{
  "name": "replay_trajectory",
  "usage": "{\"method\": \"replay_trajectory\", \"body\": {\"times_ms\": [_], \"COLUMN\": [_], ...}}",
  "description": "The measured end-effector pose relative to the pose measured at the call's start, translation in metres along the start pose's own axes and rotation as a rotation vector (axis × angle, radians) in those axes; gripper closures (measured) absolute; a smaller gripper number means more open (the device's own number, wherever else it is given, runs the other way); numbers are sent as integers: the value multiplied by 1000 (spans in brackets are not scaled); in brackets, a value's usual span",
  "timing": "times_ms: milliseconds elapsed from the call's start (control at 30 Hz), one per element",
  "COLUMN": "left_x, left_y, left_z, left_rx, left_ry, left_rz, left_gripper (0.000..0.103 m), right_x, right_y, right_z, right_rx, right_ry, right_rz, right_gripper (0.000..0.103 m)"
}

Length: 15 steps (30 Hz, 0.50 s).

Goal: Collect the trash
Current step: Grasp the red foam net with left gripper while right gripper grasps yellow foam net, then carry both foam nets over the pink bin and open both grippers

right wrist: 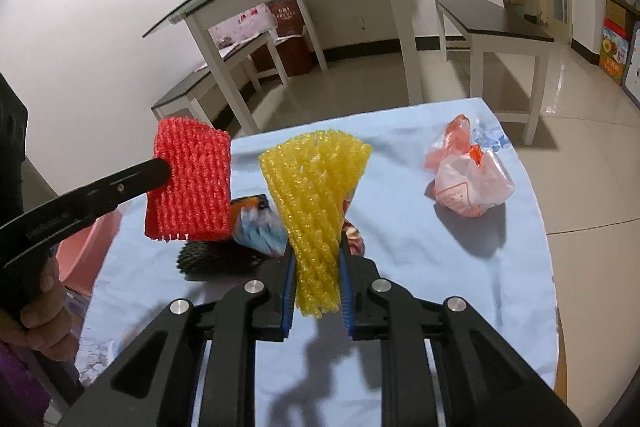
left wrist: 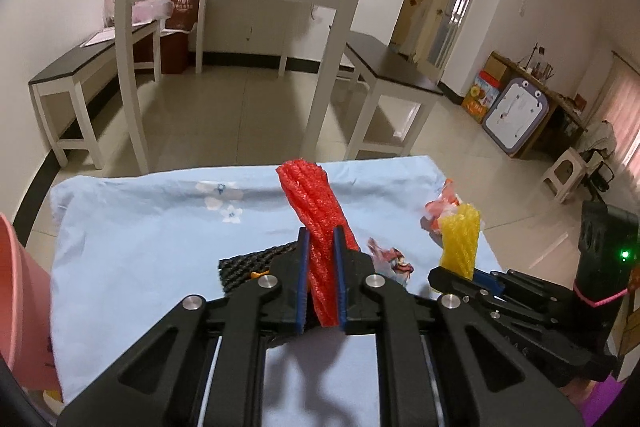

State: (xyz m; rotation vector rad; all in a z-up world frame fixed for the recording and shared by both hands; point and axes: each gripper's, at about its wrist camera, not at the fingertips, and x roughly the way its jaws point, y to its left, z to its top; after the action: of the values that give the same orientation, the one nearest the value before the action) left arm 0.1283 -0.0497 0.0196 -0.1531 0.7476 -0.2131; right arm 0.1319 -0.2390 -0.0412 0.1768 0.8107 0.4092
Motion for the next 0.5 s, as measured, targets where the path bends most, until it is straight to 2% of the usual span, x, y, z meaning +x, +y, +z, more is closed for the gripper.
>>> {"method": "replay_trajectory", "body": {"times_ms": [200,500], "left_x": [-24,-60], "left_y": [5,19], "left_z": [-7,-22], "left_rx": [-6,-20], "left_ry": [-32,-78], "left_rz": [9,61], "left_gripper": [92,92], "right_x": [-18,-34], "right_y": [11,32], "right_z": [-2,-7], "right_rx": [-14,-34], "right_ry": [-21,-32], "right_rz": [18,39], "right_gripper": [86,86]}}
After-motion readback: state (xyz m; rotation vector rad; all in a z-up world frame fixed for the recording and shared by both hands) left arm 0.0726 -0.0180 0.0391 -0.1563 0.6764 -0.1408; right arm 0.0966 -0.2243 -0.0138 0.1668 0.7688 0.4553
